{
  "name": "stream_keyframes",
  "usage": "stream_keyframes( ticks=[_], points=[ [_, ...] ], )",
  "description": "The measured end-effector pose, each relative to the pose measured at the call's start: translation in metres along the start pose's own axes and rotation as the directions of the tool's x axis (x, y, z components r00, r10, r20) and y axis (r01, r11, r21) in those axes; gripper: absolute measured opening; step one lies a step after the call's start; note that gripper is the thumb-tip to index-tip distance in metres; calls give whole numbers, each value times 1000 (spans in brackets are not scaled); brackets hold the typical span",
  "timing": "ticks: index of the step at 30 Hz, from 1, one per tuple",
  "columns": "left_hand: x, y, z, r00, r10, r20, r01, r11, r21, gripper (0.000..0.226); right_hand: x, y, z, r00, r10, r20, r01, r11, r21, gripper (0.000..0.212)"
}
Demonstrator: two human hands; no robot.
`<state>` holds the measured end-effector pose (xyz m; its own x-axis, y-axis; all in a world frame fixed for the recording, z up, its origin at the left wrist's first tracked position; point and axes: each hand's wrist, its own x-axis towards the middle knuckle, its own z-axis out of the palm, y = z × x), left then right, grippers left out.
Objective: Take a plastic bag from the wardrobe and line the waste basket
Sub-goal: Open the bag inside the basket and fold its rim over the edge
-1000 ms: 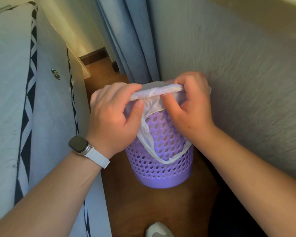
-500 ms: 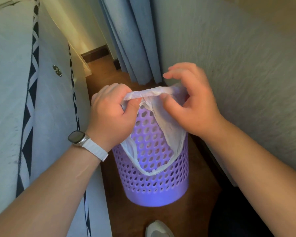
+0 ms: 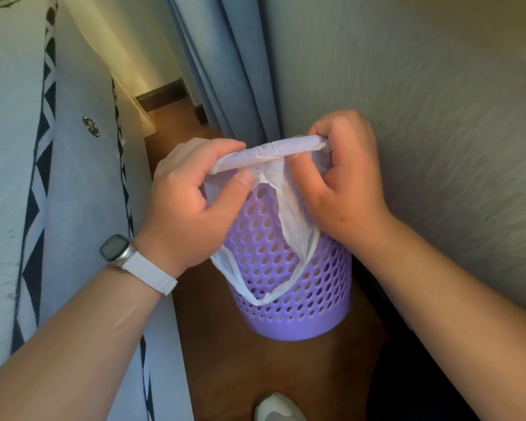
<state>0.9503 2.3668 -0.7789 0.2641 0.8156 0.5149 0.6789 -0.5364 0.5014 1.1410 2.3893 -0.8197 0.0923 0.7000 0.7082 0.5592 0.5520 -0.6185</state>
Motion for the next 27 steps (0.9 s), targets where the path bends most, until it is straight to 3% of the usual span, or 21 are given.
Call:
stream_keyframes(
  ticks=[5, 11, 15, 18, 23, 27],
  points=[
    [-1, 10, 9, 999, 29, -42, -18, 970, 240, 32, -5, -9, 7, 999, -34, -21, 33, 999, -36, 19],
    [-2, -3, 10, 994, 21, -110, 4, 974, 225, 28, -7, -16, 11, 998, 8, 54, -12, 996, 84, 18],
    [0, -14, 6, 993, 18, -116, 8, 975, 220, 26, -5, -1, 6, 992, -31, 120, 13, 990, 143, 31],
    [1, -17, 4, 991, 14, -131, 13, 979, 202, 26, -3, 8, 3, 989, 44, 139, -68, 983, 171, 34],
    [0, -10, 5, 989, 7, -144, 4, 997, 77, 28, 3, 9, -1, 995, 77, 68, -86, 987, 139, 20],
    [-1, -11, 6, 999, -11, -35, 13, 998, 67, 27, 2, 9, -2, 998, 47, 31, -49, 995, 82, 13]
  ],
)
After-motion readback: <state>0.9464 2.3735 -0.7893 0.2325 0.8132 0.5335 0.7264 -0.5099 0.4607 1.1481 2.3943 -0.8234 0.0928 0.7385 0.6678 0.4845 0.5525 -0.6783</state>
